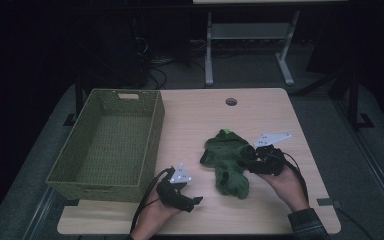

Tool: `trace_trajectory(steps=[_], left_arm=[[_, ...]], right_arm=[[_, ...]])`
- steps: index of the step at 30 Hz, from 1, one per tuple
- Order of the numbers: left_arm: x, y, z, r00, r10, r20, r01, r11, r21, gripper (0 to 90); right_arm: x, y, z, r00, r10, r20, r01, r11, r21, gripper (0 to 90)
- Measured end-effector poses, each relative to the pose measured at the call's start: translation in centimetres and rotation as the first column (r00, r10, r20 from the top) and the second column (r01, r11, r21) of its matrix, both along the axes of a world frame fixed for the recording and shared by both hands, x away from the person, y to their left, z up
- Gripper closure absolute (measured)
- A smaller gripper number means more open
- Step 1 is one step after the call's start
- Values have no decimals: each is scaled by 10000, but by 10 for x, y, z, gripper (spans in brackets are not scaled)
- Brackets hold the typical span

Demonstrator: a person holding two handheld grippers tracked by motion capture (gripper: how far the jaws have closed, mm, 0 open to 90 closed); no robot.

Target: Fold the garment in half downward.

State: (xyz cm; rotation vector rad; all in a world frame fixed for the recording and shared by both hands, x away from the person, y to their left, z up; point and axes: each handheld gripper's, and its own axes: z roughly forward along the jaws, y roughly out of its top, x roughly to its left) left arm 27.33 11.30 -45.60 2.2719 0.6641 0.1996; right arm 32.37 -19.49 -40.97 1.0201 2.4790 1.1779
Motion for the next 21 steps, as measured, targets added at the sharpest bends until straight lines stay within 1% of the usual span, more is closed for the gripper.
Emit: trace_trajectory(steps=[2, 3, 5, 8, 12, 13, 14, 18, 19, 21], left_arm=[[5, -1, 4, 10000, 1, -40, -1, 10000, -9, 152], [8, -2, 6, 10000, 22, -46, -22, 10000, -88, 152], [14, -3, 10, 10000, -26, -50, 25, 10000, -67, 164], [24, -7, 17, 10000, 36, 38, -36, 9998, -183, 189], [36, -13, 25, 9999, 8, 140, -5, 9998, -182, 224], [40, -15, 27, 9999, 15, 166, -12, 9998, -174, 230], [43, -16, 28, 9999, 18, 168, -14, 9998, -194, 239], [57, -22, 35, 9996, 98, 257, -92, 9997, -219, 279], [60, -22, 37, 9994, 43, 334, -39, 9999, -137, 298], [66, -26, 40, 9995, 109, 292, -103, 9997, -215, 309]], right_arm=[[2, -3, 2, 10000, -42, 89, 41, 9999, 114, 585], [4, -5, 3, 9999, -101, 26, 101, 9998, 178, 578], [6, -8, 4, 9998, -181, 5, 181, 9997, 181, 567], [11, -11, 7, 9996, -292, 51, 290, 9991, 307, 560], [20, -15, 8, 9994, -326, 130, 320, 9986, 421, 557], [22, -15, 9, 9992, -402, 48, 400, 9986, 351, 556], [25, -16, 9, 9991, -419, 102, 416, 9987, 292, 557], [33, -17, 11, 9988, -488, -25, 489, 9982, 333, 556], [35, -19, 12, 9987, -510, 43, 508, 9977, 453, 557], [39, -20, 12, 9984, -573, -8, 573, 9976, 380, 560]])
